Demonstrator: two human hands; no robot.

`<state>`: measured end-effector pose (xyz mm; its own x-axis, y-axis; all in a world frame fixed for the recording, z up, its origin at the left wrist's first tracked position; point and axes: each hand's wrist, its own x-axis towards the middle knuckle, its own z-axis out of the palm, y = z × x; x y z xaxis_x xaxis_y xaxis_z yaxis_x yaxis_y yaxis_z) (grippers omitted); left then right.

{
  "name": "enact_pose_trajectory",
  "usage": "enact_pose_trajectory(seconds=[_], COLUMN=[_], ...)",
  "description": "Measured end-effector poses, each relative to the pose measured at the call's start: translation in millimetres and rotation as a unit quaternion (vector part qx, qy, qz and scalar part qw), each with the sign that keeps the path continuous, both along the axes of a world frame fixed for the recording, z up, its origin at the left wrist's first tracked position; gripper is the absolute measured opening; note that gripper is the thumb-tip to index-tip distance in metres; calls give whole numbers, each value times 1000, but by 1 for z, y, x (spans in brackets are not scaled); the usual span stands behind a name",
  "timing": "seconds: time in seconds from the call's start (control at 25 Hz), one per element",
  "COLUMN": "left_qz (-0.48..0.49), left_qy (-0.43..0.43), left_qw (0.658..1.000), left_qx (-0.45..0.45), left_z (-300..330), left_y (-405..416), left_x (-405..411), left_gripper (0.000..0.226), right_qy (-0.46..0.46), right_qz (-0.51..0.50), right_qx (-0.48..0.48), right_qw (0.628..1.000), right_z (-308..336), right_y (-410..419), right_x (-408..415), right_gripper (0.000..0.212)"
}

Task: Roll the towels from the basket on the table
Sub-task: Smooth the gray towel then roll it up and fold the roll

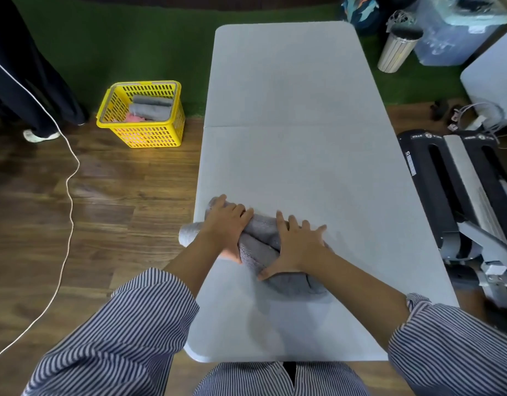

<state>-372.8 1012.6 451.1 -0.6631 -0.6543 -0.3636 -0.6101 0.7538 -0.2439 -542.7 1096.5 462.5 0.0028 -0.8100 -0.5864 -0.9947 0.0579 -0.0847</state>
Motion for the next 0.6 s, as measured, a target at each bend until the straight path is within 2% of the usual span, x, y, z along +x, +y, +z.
enact_pose_trajectory(seconds=[0.12,0.32,0.48,0.6], left_qz=[22,68,46,28], left_qy=[35,83,40,14], left_qw=[999,994,998,999], left_qx=[-15,30,34,29], left_z=[0,-5,-3,-5], left_y=[14,30,36,38], left_x=[-1,6,7,6], left_gripper=[101,126,135,136], right_qy=[15,-46,-80,-23], right_qz=[-28,7,43,58], right_qx=[10,11,36,32], right_qw=[999,999,995,998], right_z=[-1,-2,0,-2], right_y=[6,9,11,19], right_x=[-3,-27,-39,-37], right_gripper=[145,133,136,143])
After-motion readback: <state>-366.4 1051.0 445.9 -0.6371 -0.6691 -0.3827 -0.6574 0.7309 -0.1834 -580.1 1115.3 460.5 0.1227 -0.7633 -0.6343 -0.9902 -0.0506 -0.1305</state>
